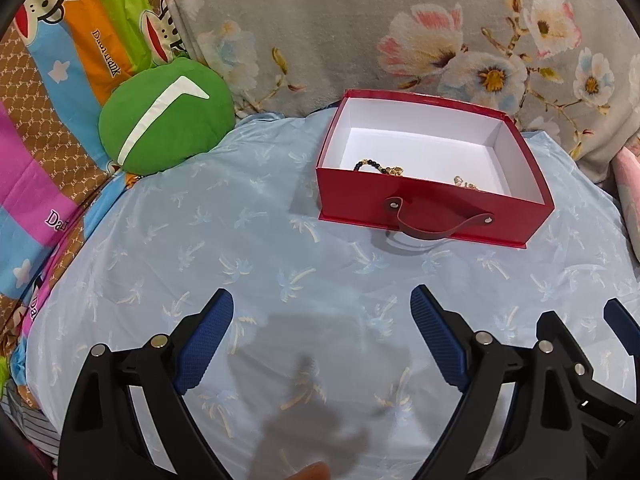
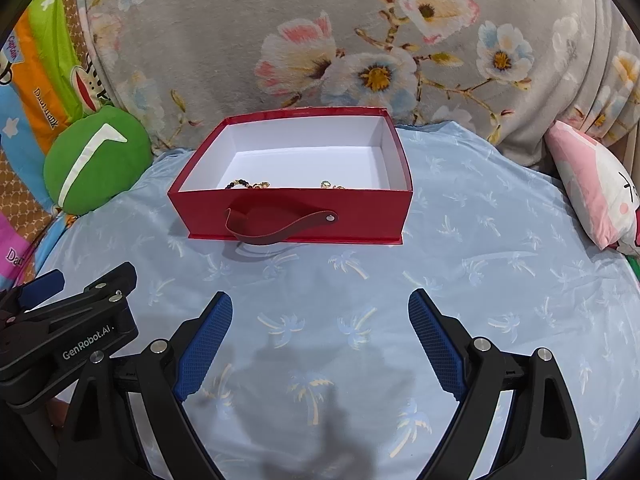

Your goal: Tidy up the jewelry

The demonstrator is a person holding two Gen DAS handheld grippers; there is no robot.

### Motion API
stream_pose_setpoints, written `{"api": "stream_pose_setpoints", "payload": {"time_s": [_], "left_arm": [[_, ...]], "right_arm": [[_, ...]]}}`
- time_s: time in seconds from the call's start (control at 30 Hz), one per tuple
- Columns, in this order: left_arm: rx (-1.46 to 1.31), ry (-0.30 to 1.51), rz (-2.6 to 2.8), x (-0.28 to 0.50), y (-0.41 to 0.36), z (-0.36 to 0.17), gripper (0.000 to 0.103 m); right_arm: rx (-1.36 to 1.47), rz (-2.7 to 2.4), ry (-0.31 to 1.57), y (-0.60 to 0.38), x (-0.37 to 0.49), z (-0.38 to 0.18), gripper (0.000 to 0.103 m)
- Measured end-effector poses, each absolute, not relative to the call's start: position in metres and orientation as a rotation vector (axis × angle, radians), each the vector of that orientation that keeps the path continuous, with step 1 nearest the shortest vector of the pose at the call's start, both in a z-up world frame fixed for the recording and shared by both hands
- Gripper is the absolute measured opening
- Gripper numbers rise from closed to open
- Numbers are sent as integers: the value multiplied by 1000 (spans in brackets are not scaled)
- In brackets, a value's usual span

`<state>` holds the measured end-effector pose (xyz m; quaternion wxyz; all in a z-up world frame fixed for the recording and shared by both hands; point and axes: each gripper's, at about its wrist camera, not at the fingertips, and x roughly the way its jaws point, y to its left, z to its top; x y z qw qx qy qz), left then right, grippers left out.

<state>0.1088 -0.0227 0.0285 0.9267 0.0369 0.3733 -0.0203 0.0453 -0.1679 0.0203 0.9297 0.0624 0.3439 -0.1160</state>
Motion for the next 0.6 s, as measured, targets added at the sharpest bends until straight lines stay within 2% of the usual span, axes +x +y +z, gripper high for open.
{"api": "stream_pose_setpoints", "payload": {"time_s": [0.6], "left_arm": [[81, 758, -26, 109, -22, 29, 88]], "right_arm": [[130, -238, 705, -167, 46, 20, 87]]}}
